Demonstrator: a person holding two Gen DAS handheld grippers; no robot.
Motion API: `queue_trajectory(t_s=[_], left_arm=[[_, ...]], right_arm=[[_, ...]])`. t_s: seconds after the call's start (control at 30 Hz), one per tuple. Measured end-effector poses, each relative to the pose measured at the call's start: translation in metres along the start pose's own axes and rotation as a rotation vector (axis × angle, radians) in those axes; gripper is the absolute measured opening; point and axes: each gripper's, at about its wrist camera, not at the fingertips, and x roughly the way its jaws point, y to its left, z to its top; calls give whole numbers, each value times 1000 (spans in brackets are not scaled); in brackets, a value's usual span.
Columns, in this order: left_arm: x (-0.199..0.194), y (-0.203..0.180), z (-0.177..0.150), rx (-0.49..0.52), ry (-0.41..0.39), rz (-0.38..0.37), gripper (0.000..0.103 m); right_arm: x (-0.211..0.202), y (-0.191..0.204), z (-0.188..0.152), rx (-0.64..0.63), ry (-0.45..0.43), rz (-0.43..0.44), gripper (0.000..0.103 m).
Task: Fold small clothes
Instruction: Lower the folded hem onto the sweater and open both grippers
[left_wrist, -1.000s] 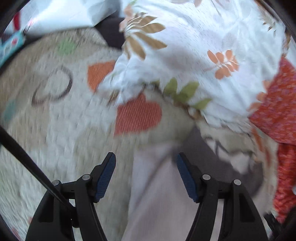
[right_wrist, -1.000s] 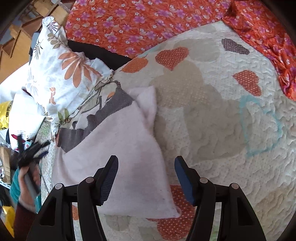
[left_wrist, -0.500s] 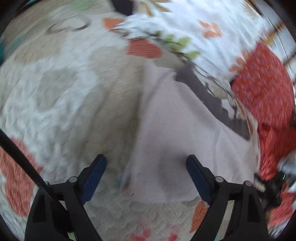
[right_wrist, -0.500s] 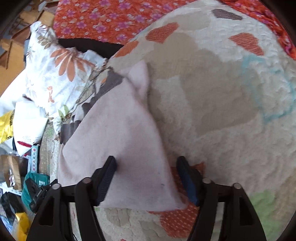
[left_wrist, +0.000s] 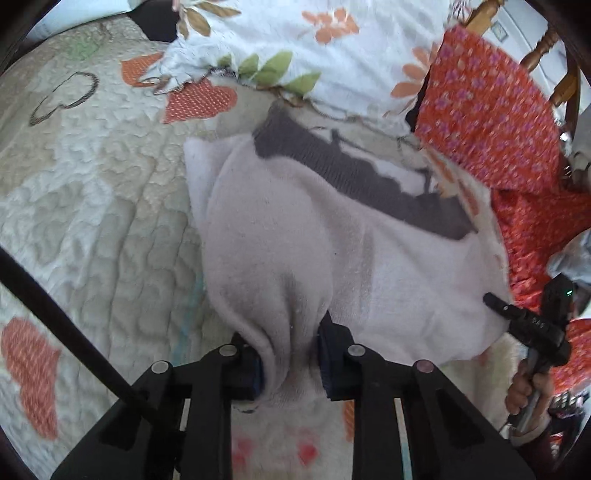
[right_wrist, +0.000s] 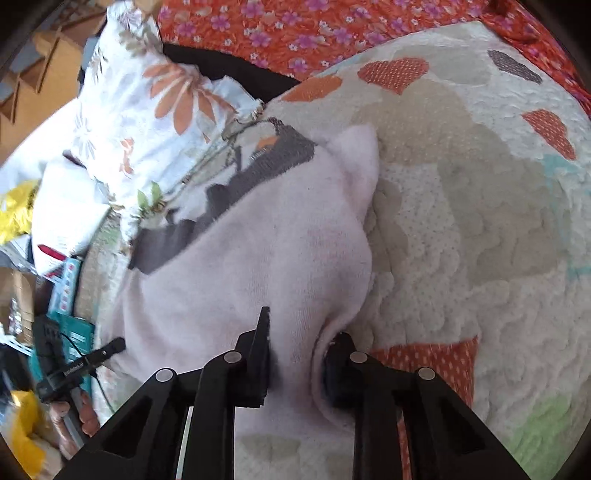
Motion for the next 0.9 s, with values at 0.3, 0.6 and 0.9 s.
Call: queue_trajectory(t_s=[0.3, 0.6, 0.9], left_arm=[[-24, -7, -76, 23, 98, 75, 22], [-68, 19, -117, -28, 25, 177, 24], [-109, 37, -123, -139, -134, 160, 61]], right_arm=[[-28, -13, -62, -20, 112, -42, 25], [-79, -39, -83, 51, 7, -109, 46], [-93, -18, -91, -68, -91, -200, 46]])
